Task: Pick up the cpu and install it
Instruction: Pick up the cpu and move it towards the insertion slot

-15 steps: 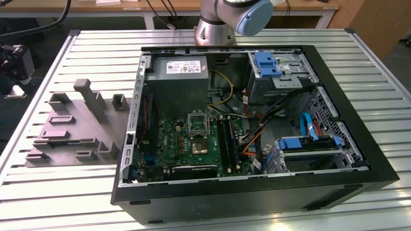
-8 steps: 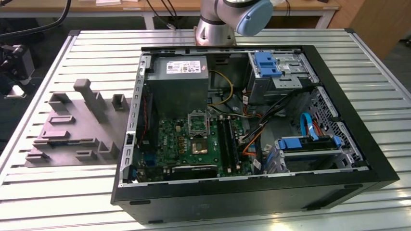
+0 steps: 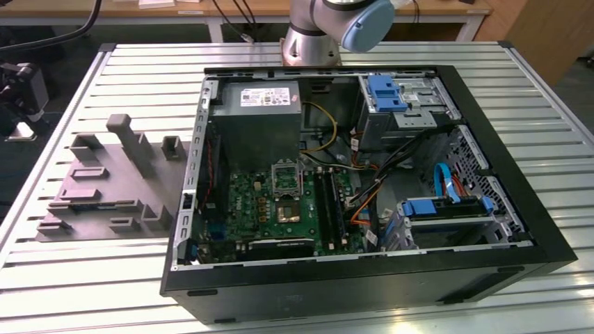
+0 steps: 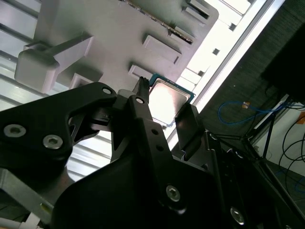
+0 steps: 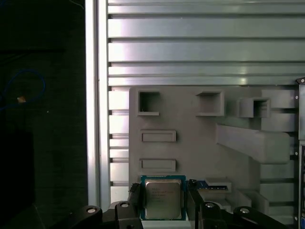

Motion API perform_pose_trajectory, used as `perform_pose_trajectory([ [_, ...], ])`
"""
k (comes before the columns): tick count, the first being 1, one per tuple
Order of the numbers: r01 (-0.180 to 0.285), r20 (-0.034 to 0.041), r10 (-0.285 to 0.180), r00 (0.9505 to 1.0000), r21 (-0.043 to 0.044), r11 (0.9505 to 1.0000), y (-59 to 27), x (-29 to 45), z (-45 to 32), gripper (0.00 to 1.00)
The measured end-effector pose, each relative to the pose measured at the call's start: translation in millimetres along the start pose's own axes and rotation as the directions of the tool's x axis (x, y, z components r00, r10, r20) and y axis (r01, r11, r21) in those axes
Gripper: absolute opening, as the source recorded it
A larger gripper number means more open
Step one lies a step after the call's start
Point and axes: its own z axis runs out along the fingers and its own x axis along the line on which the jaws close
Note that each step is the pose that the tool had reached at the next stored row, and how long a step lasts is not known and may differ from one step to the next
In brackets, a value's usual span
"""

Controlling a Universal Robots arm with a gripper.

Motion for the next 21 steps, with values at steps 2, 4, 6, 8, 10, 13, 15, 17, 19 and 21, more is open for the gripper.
perform_pose_trajectory([
  [2, 0.000, 0.0001, 0.000, 1.0000, 0.0000, 1.0000, 0.0, 0.0, -1.1, 0.47],
  [4, 0.000, 0.0001, 0.000, 1.0000, 0.0000, 1.0000, 0.0, 0.0, -2.2, 0.47],
  [6, 0.000, 0.0002, 0.000, 1.0000, 0.0000, 1.0000, 0.0, 0.0, -3.1, 0.47],
  [8, 0.000, 0.0003, 0.000, 1.0000, 0.0003, 1.0000, 0.0, -0.1, -3.7, 0.47],
  [10, 0.000, 0.0002, 0.000, 1.0000, 0.0006, 1.0000, 0.0, 0.0, -4.5, 0.47],
  [13, 0.000, 0.0001, 0.000, 1.0000, 0.0010, 1.0000, 0.0, 0.0, -5.7, 0.47],
  [15, 0.000, 0.0003, 0.000, 1.0000, 0.0013, 1.0000, -0.1, -0.1, -6.2, 0.47],
  [17, 0.000, 0.0000, 0.000, 1.0000, 0.0018, 1.0000, -0.1, -0.1, -7.2, 0.47],
  [19, 0.000, 0.0002, 0.000, 1.0000, 0.0020, 1.0000, -0.1, -0.1, -8.1, 0.47],
  [21, 0.000, 0.0003, 0.000, 1.0000, 0.0023, 1.0000, -0.1, -0.1, -9.1, 0.47],
])
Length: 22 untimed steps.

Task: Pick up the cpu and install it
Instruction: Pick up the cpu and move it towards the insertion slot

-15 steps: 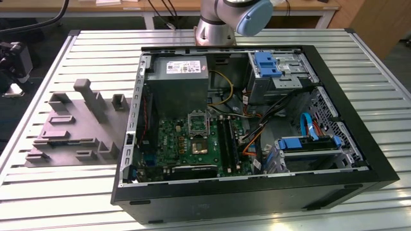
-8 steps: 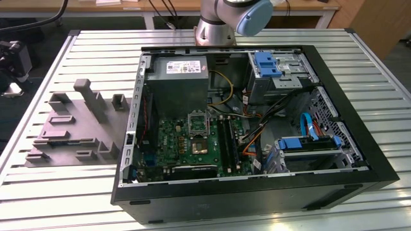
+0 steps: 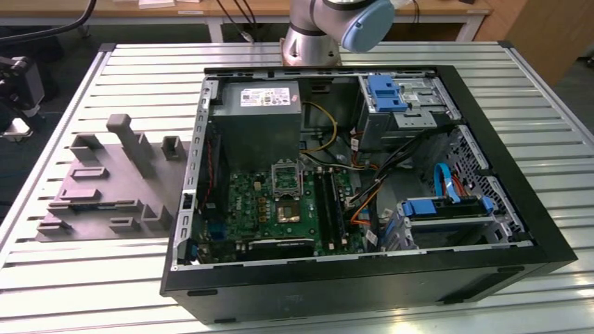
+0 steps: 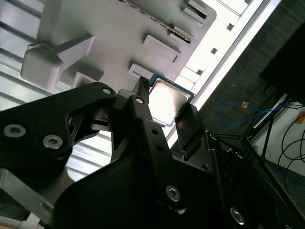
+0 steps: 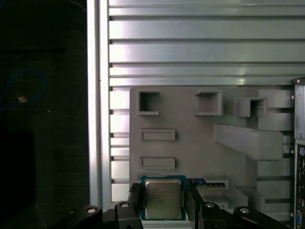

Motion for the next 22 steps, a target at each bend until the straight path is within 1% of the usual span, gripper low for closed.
perform_pose_trajectory([
  [11, 0.000, 0.0000, 0.000, 1.0000, 0.0029, 1.0000, 0.0, -0.1, -5.8, 0.47],
  [22, 0.000, 0.0001, 0.000, 1.0000, 0.0051, 1.0000, -0.1, -0.1, -16.3, 0.47],
])
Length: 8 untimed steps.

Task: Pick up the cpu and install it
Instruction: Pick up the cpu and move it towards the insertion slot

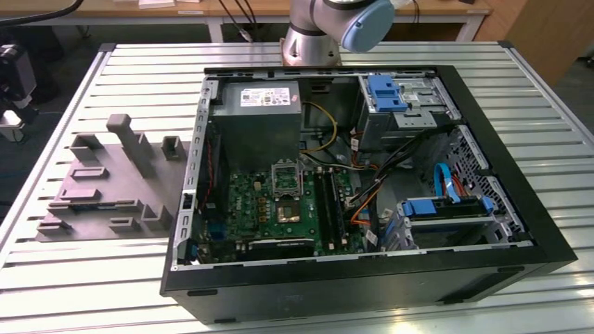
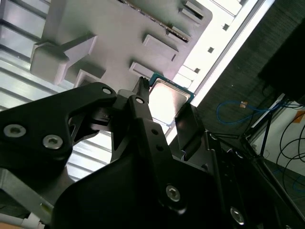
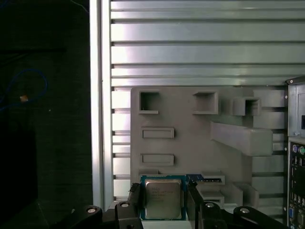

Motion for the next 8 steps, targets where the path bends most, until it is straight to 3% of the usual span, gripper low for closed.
perform_pose_trajectory([
  [8, 0.000, 0.0000, 0.000, 1.0000, 0.0013, 1.0000, -0.1, -0.1, -7.3, 0.47],
])
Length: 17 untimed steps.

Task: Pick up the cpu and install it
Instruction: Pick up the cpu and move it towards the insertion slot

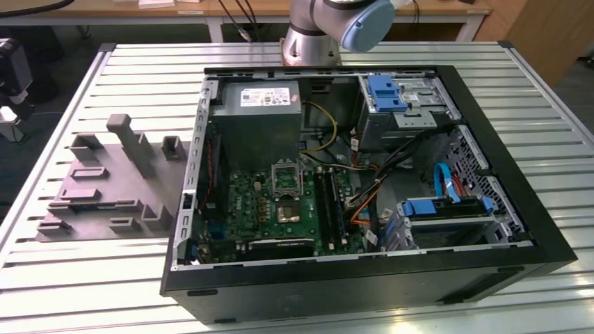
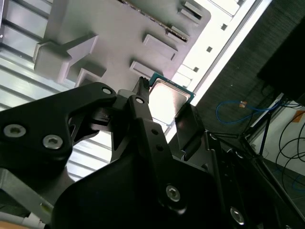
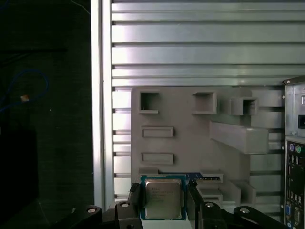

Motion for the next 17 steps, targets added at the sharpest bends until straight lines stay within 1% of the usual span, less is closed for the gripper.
perform_pose_trajectory([
  [9, 0.000, 0.0000, 0.000, 1.0000, 0.0025, 1.0000, 0.0, -0.1, -7.0, 0.47],
  [17, 0.000, 0.0002, 0.000, 1.0000, 0.0052, 1.0000, -0.1, -0.2, -15.2, 0.47],
])
